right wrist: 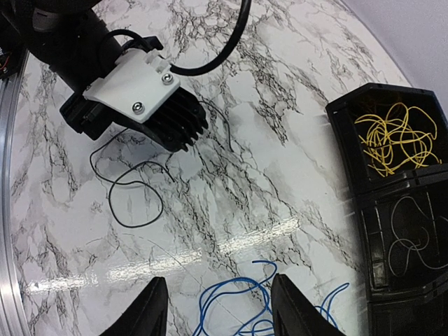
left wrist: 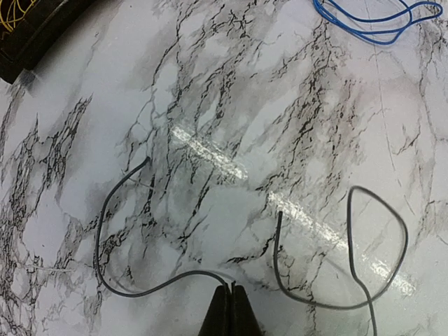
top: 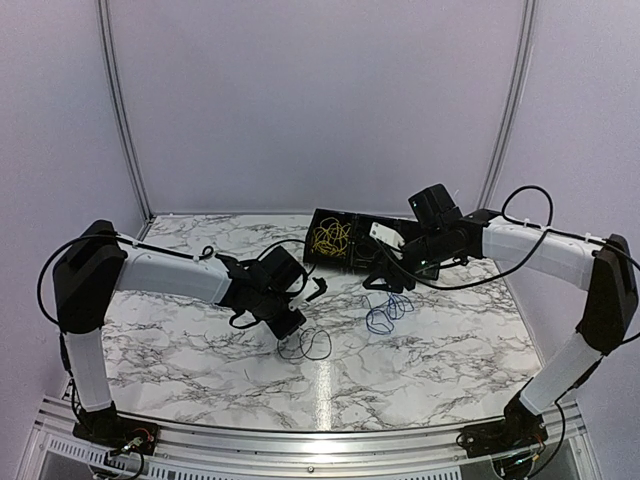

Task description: Untangle the cables

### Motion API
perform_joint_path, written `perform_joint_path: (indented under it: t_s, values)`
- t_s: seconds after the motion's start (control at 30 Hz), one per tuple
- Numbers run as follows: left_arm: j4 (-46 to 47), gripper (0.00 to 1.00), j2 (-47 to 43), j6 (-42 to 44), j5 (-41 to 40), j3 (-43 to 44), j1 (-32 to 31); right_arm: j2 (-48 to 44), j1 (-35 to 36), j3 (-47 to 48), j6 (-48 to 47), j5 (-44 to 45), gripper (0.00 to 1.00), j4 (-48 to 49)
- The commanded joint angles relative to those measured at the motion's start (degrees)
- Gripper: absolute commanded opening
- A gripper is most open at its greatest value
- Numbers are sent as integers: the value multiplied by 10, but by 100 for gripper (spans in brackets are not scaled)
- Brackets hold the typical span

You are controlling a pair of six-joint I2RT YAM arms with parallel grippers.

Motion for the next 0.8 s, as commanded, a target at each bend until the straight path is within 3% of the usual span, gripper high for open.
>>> perform_joint_path:
  t_s: [0.0, 0.2, 0.47, 0.77]
  values:
    - [-11, 0, -35, 8, 6, 12, 6, 11, -1, 21, -10, 1, 51, 3]
    - [47, 0, -101, -50, 77, -5, 23, 35, -1, 63, -13, -9, 49, -5]
    - [227, 0, -182, -203, 202, -83, 44, 60, 0, 120, -60, -57, 51, -30]
    - [271, 0, -179, -263, 250, -72, 44, 87, 10, 198, -90, -140, 58, -67]
